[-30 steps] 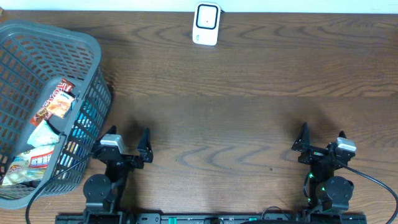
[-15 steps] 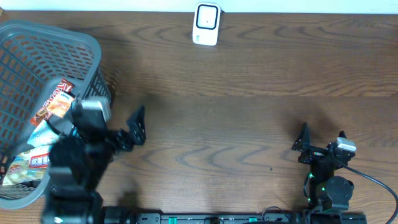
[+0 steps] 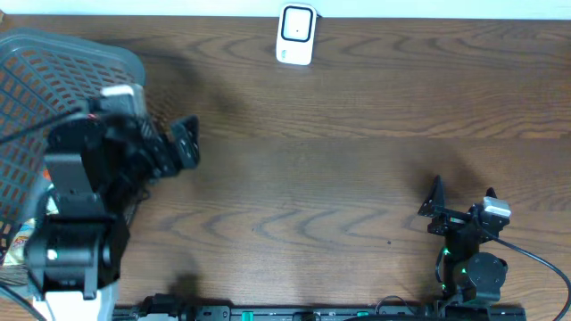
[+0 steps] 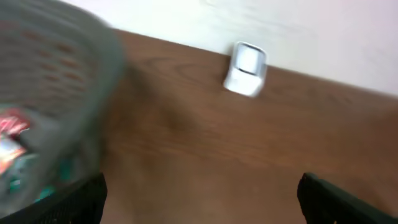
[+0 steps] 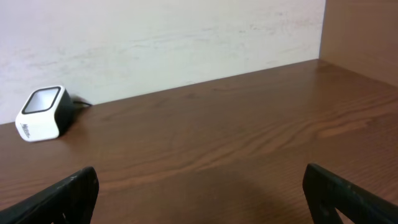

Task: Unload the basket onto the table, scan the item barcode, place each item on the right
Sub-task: 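Reach the left gripper into the grey basket toward the snack bag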

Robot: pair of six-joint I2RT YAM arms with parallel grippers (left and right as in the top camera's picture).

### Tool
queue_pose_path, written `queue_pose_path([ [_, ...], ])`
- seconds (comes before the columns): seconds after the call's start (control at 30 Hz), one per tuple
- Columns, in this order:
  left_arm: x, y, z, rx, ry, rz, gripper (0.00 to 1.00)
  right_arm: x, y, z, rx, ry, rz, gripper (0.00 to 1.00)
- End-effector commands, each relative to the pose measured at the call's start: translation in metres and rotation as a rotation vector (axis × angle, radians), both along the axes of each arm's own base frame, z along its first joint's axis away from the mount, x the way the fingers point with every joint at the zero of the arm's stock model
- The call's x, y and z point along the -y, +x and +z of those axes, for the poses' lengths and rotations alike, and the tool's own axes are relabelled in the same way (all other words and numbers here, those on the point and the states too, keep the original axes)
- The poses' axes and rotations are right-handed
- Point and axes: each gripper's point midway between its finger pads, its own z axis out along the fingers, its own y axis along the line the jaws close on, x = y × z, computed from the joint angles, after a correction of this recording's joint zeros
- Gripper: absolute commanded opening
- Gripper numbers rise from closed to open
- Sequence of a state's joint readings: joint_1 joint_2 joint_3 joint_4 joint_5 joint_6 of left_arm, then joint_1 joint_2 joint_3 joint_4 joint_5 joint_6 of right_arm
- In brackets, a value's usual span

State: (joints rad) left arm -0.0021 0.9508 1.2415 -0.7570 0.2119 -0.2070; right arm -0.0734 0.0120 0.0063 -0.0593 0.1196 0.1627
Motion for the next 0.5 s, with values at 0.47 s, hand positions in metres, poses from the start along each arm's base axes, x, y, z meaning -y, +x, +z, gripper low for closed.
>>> queue_pose_path([
  [0.47,-0.218,-0.064,-0.068,-0.504,-0.320,1.141,0.98,0.000,0.000,0.000,-0.002,-0.014,0.003,0.99],
])
